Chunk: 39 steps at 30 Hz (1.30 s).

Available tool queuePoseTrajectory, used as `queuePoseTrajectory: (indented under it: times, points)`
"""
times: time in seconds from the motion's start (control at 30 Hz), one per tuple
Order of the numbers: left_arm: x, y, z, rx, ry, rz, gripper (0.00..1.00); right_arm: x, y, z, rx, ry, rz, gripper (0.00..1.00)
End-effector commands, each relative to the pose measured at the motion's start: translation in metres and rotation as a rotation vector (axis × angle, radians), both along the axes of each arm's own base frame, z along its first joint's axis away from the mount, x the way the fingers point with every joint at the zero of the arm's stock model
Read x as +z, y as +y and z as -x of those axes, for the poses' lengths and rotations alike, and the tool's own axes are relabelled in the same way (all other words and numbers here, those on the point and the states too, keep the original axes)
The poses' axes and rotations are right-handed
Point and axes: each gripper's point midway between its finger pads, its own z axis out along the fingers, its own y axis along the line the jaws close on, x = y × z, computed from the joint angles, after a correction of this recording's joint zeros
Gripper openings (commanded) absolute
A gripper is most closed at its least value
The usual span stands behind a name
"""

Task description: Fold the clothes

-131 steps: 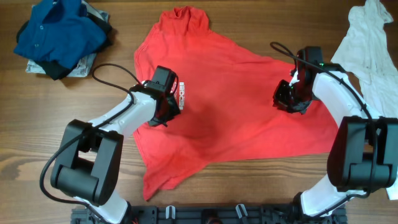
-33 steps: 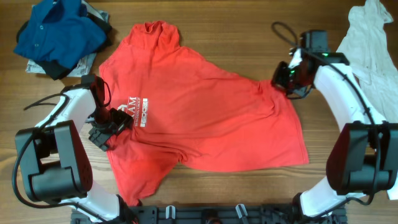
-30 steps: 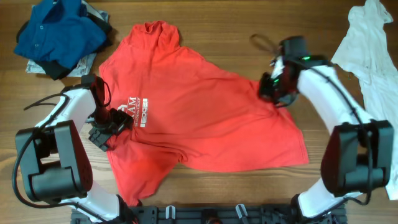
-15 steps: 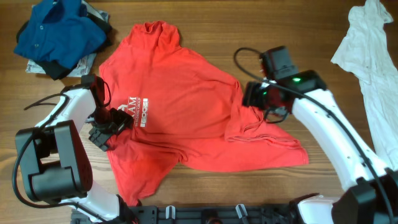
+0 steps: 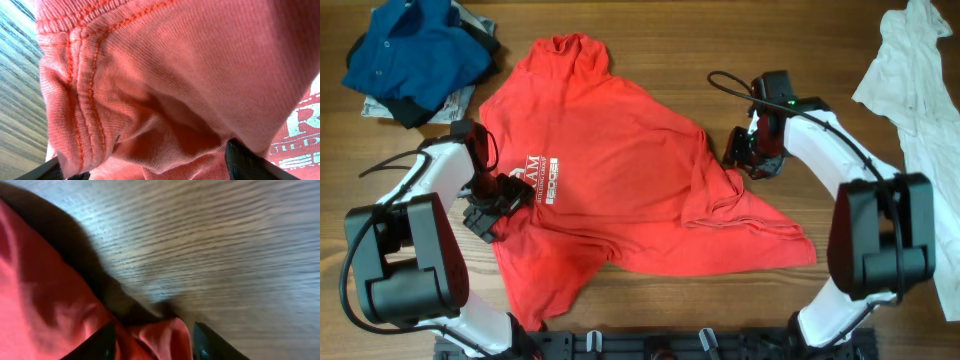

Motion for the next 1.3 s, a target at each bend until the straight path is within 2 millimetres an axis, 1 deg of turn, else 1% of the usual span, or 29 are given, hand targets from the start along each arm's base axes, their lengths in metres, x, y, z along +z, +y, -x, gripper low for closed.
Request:
queuePoseTrajectory:
  times: [0.0, 0.07, 0.1, 0.13, 0.2, 0.27, 0.37, 0.4, 0.43, 0.5, 0.53, 0.57, 0.6, 0.63, 0.67, 0.7, 0.73, 0.77, 0.8, 0.83, 0.87, 0.97, 1.03, 1.13, 1.2, 1.27]
  points:
    - [-0.01, -0.002, 0.008, -0.006, 0.039, 0.005, 0.85, -0.007, 0.008, 0.0, 0.022, 0.021, -0.046, 0.41]
    - [-0.01, -0.002, 0.008, -0.006, 0.039, 0.005, 0.85, -0.006, 0.011, 0.001, 0.024, 0.023, -0.062, 0.31]
    - [-0.01, -0.002, 0.008, -0.006, 0.039, 0.005, 0.85, -0.006, 0.01, 0.001, 0.023, 0.022, -0.062, 0.21]
    - [-0.01, -0.002, 0.008, -0.006, 0.039, 0.005, 0.85, -0.006, 0.011, 0.0, 0.021, 0.019, -0.062, 0.06]
    - [-0.01, -0.002, 0.008, -0.006, 0.04, 0.005, 0.85, -0.006, 0.009, -0.006, 0.01, -0.001, -0.051, 0.04]
    - [-0.01, -0.002, 0.008, -0.006, 0.04, 0.005, 0.85, -0.004, 0.003, -0.014, -0.019, -0.024, -0.018, 0.04]
    - [-0.01, -0.002, 0.008, -0.006, 0.04, 0.005, 0.85, 0.011, -0.004, -0.033, -0.041, -0.077, -0.025, 0.04]
    - [-0.01, -0.002, 0.008, -0.006, 0.04, 0.005, 0.85, 0.022, -0.011, -0.047, -0.064, -0.116, -0.03, 0.04]
    - [-0.01, -0.002, 0.008, -0.006, 0.04, 0.005, 0.85, 0.026, -0.015, -0.054, -0.083, -0.133, -0.032, 0.04]
    - [-0.01, -0.002, 0.008, -0.006, 0.039, 0.005, 0.85, 0.038, -0.031, -0.076, -0.133, -0.206, -0.039, 0.04]
    - [-0.01, -0.002, 0.008, -0.006, 0.037, 0.004, 0.85, 0.041, -0.038, -0.084, -0.151, -0.236, -0.041, 0.04]
    - [-0.01, -0.002, 0.007, -0.006, 0.035, 0.004, 0.85, 0.042, -0.046, -0.086, -0.171, -0.243, -0.05, 0.04]
    - [-0.01, -0.002, 0.007, -0.006, 0.034, 0.004, 0.85, 0.039, -0.047, -0.076, -0.153, -0.203, -0.068, 0.04]
    - [-0.01, -0.002, 0.006, -0.006, 0.032, 0.003, 0.85, 0.036, -0.047, -0.064, -0.141, -0.153, -0.067, 0.13]
    - [-0.01, -0.002, 0.006, -0.006, 0.028, 0.003, 0.85, 0.032, -0.046, -0.048, -0.116, -0.092, -0.064, 0.29]
    - [-0.011, -0.001, 0.005, -0.006, 0.024, 0.002, 0.85, 0.032, -0.037, -0.037, -0.06, -0.056, -0.098, 0.34]
    - [-0.011, -0.001, 0.003, -0.006, 0.017, 0.001, 0.85, 0.032, -0.021, -0.026, 0.024, -0.036, -0.162, 0.45]
    - [-0.011, -0.001, 0.002, -0.005, 0.014, 0.001, 0.86, 0.028, -0.012, -0.015, 0.066, -0.004, -0.178, 0.58]
    - [-0.011, -0.002, 0.002, -0.005, 0.014, 0.004, 0.85, 0.021, -0.009, -0.006, 0.081, 0.025, -0.165, 0.59]
    - [-0.011, -0.002, 0.003, -0.005, 0.016, 0.005, 0.86, 0.017, -0.005, -0.003, 0.093, 0.032, -0.165, 0.58]
    - [-0.011, -0.002, 0.003, -0.005, 0.017, 0.005, 0.86, 0.014, 0.001, -0.001, 0.107, 0.031, -0.169, 0.52]
    - [-0.011, -0.002, 0.003, -0.005, 0.018, 0.005, 0.86, 0.011, 0.01, 0.004, 0.12, 0.04, -0.176, 0.5]
    - [-0.01, -0.002, 0.005, -0.005, 0.026, 0.006, 0.85, 0.007, 0.011, 0.005, 0.125, 0.036, -0.175, 0.51]
    - [-0.01, -0.002, 0.007, -0.005, 0.032, 0.007, 0.85, 0.006, 0.011, 0.005, 0.125, 0.036, -0.175, 0.51]
    - [-0.01, -0.002, 0.007, -0.005, 0.032, 0.007, 0.86, 0.003, 0.011, 0.009, 0.124, 0.049, -0.176, 0.5]
    - [-0.01, -0.002, 0.006, -0.005, 0.032, 0.007, 0.85, -0.004, 0.011, 0.018, 0.123, 0.071, -0.176, 0.48]
